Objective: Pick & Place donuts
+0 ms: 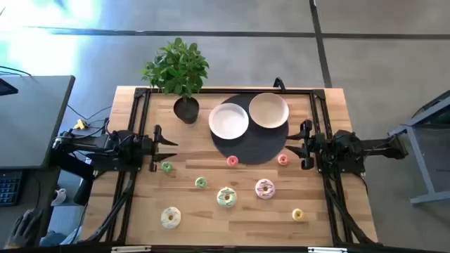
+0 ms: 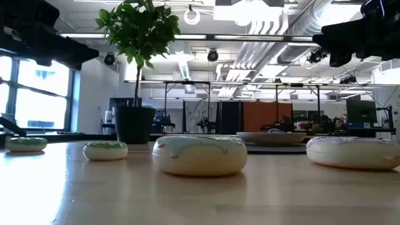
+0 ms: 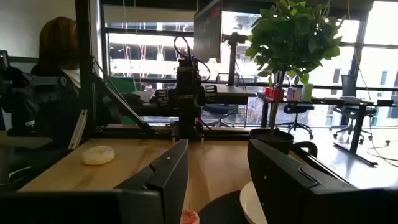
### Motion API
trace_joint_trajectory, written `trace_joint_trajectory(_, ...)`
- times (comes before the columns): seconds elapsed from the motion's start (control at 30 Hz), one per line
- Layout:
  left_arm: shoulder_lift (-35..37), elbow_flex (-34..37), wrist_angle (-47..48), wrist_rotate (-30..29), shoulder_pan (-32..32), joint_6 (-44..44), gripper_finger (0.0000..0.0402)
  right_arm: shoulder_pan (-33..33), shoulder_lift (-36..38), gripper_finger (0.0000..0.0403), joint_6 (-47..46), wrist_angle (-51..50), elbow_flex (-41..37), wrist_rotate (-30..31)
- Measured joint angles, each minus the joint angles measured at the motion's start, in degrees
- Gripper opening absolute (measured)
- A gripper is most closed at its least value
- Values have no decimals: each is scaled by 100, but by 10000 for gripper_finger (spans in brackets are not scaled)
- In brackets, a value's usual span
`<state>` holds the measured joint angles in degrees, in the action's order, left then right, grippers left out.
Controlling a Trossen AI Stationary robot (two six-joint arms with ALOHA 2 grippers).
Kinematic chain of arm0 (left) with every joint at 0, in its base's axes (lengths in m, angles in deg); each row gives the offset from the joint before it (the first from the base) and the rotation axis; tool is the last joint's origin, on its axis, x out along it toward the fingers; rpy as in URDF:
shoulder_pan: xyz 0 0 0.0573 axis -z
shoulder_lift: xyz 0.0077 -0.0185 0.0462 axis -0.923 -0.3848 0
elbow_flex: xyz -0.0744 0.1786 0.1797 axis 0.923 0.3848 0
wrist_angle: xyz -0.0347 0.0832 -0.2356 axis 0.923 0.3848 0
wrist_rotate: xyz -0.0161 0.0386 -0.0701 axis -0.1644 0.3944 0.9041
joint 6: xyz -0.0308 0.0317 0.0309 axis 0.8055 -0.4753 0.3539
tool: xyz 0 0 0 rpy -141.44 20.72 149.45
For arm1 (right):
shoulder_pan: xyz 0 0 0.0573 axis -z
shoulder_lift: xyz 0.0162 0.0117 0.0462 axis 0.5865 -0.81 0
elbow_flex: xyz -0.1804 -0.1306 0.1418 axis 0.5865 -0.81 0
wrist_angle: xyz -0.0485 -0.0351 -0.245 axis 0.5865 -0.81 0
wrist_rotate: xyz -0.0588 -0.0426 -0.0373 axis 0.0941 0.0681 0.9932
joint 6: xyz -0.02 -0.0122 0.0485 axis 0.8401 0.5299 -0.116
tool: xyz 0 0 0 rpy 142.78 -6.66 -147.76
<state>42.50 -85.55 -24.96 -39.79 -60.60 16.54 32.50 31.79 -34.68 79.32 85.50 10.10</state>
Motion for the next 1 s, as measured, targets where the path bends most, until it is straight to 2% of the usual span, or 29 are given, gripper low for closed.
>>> trace_joint_trajectory(1.0,0,0,0,22,2,0,170,-1,0,158,2,-1,0,0)
